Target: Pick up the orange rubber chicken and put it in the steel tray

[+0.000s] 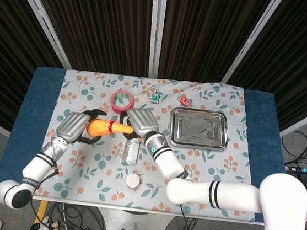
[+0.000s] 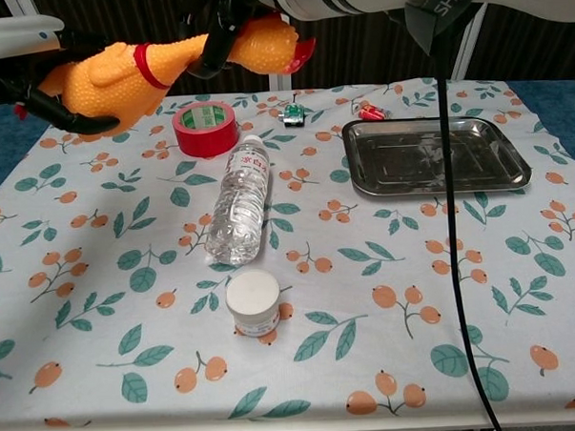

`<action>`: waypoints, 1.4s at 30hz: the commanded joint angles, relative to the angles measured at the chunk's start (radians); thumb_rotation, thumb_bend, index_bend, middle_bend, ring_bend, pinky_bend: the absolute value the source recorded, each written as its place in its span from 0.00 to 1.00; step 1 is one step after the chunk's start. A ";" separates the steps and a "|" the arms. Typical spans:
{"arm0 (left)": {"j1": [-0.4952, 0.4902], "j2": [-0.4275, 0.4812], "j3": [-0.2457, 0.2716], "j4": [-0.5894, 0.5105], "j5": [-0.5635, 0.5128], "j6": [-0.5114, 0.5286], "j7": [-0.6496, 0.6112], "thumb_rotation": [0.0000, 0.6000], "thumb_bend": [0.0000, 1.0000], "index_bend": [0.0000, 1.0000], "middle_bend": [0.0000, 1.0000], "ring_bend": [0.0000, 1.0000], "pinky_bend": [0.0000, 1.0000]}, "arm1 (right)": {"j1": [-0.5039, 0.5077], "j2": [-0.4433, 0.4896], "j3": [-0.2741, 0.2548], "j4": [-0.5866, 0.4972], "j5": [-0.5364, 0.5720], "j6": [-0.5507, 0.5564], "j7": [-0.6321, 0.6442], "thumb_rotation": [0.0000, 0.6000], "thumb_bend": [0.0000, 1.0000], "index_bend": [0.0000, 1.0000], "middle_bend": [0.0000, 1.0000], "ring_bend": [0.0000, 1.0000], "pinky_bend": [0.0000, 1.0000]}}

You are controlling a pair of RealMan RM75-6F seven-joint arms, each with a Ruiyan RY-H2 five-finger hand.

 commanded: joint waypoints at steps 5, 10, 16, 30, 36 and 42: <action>0.010 -0.041 -0.021 0.027 -0.007 0.051 -0.013 1.00 0.43 0.44 0.48 0.45 0.61 | -0.004 0.008 -0.003 -0.010 -0.001 0.004 -0.001 1.00 0.47 0.95 0.81 0.79 1.00; 0.015 -0.068 -0.027 0.064 0.015 0.073 -0.031 1.00 0.48 0.59 0.62 0.59 0.71 | -0.009 0.014 -0.004 -0.022 0.003 -0.002 0.007 1.00 0.47 0.95 0.81 0.79 1.00; 0.029 -0.123 -0.042 0.133 0.071 0.136 -0.084 1.00 0.64 0.83 0.85 0.79 0.92 | -0.013 0.024 -0.011 -0.036 0.001 0.002 0.004 1.00 0.47 0.95 0.81 0.79 1.00; 0.042 -0.041 -0.020 0.051 0.072 0.066 -0.100 0.95 0.19 0.19 0.22 0.23 0.48 | -0.038 0.047 -0.024 -0.033 -0.030 -0.002 0.020 1.00 0.47 0.95 0.81 0.79 1.00; 0.079 -0.036 -0.019 0.067 0.129 0.125 -0.168 0.72 0.10 0.16 0.14 0.13 0.36 | -0.106 0.111 -0.040 -0.077 -0.113 -0.018 0.071 1.00 0.47 0.95 0.81 0.79 1.00; 0.130 -0.007 0.000 0.047 0.196 0.204 -0.199 0.71 0.09 0.16 0.14 0.13 0.35 | -0.222 0.215 -0.062 -0.129 -0.234 -0.047 0.172 1.00 0.47 0.95 0.81 0.79 1.00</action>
